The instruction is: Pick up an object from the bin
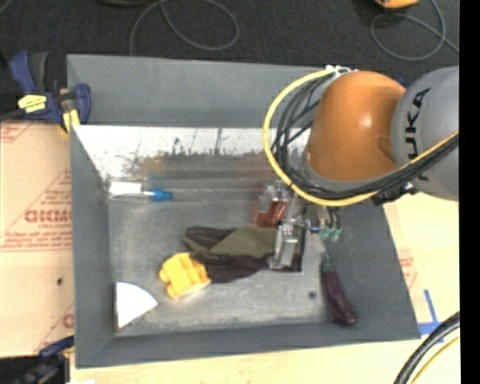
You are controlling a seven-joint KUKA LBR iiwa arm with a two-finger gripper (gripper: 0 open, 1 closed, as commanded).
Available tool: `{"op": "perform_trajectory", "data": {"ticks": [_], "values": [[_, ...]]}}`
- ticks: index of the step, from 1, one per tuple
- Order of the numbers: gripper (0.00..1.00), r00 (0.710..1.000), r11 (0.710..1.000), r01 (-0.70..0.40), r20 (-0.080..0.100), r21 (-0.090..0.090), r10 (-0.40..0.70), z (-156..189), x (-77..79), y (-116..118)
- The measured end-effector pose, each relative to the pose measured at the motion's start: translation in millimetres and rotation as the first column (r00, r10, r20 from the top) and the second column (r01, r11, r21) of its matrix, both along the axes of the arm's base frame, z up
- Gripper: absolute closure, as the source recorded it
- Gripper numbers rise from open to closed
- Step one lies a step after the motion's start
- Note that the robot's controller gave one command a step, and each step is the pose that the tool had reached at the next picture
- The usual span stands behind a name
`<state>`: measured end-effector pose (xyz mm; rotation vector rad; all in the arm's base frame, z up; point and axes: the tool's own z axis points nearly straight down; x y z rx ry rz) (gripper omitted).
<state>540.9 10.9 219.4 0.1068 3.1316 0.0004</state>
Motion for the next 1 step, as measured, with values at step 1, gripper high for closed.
{"op": "perform_trajectory", "data": {"ticks": [1], "values": [[0.00,0.999,0.999,-0.049,0.003,-0.001,0.049,-49.3,44.0,15.5]]}}
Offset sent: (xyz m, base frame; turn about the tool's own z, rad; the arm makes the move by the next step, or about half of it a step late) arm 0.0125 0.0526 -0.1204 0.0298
